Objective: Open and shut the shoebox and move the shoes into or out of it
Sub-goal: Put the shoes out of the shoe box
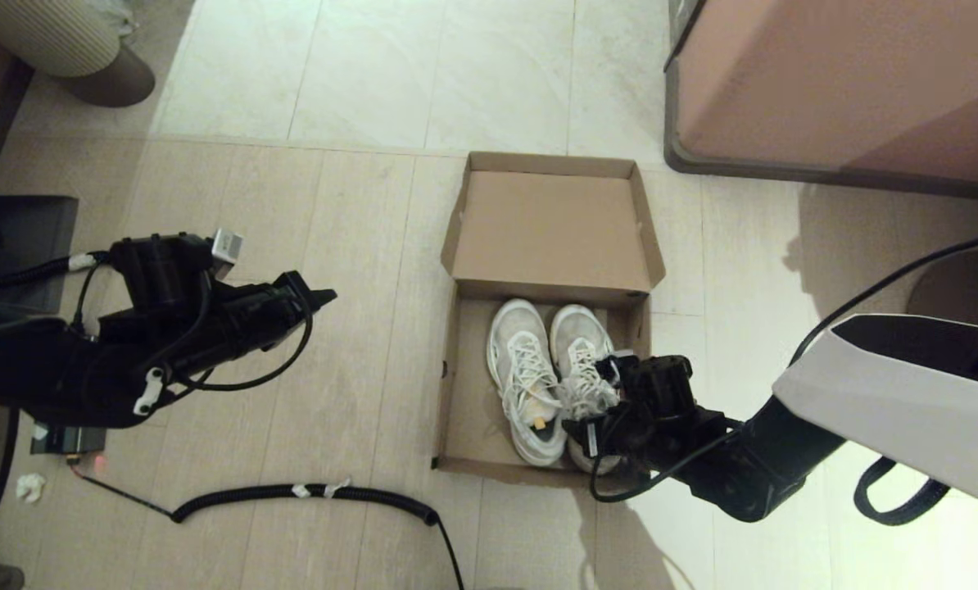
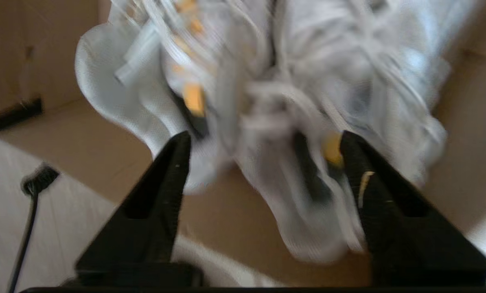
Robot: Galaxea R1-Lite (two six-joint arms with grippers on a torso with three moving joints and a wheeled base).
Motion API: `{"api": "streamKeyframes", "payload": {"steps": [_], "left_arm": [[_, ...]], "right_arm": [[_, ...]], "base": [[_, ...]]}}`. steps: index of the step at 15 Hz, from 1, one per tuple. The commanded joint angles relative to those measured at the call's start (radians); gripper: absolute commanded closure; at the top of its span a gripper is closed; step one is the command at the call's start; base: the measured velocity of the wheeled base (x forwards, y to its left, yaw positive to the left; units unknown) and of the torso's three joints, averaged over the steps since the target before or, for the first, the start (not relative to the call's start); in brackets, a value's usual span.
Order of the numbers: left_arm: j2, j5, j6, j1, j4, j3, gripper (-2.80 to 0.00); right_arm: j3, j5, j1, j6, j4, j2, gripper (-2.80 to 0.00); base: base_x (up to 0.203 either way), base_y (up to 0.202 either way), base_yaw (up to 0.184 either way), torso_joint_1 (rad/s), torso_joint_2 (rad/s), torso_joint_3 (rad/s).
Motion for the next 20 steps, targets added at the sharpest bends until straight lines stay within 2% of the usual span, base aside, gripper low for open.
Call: {"api": "streamKeyframes", "payload": {"steps": [1,3,8,11,15,16,20], "left_arm": [[-0.003,-0.002,-0.003,0.0,-0.005,0.012,0.0],[-0.01,-0.002,-0.003,0.006,-0.006,0.017,0.0],[-0.013,-0.004,-0.006,0.008,-0.025,0.039,0.0],[-0.021,-0.002,-0.006,0.011,-0.061,0.085,0.0],[-0.024,-0.002,-0.014,0.02,-0.072,0.105,0.0],[-0.024,-0.002,-0.014,0.02,-0.085,0.108,0.0],[-0.023,-0.002,-0.015,0.035,-0.09,0.108,0.0]], "right_arm": [[-0.056,-0.001,0.015,0.001,-0.003,0.054,-2.8],[-0.087,-0.017,0.022,-0.005,-0.001,0.084,-2.8],[-0.217,-0.128,0.028,-0.048,-0.001,0.206,-2.8],[-0.232,-0.189,0.032,-0.075,-0.002,0.247,-2.8],[-0.234,-0.194,0.033,-0.072,-0.01,0.278,-2.8],[-0.239,-0.193,0.033,-0.069,-0.01,0.279,0.0],[-0.27,-0.185,0.035,-0.062,-0.009,0.282,0.0]], "base": [[0.0,0.0,0.0,0.0,0.0,0.0],[0.0,0.0,0.0,0.0,0.0,0.0],[0.0,0.0,0.0,0.0,0.0,0.0],[0.0,0.0,0.0,0.0,0.0,0.0],[0.0,0.0,0.0,0.0,0.0,0.0],[0.0,0.0,0.0,0.0,0.0,0.0],[0.0,0.0,0.0,0.0,0.0,0.0]]}}
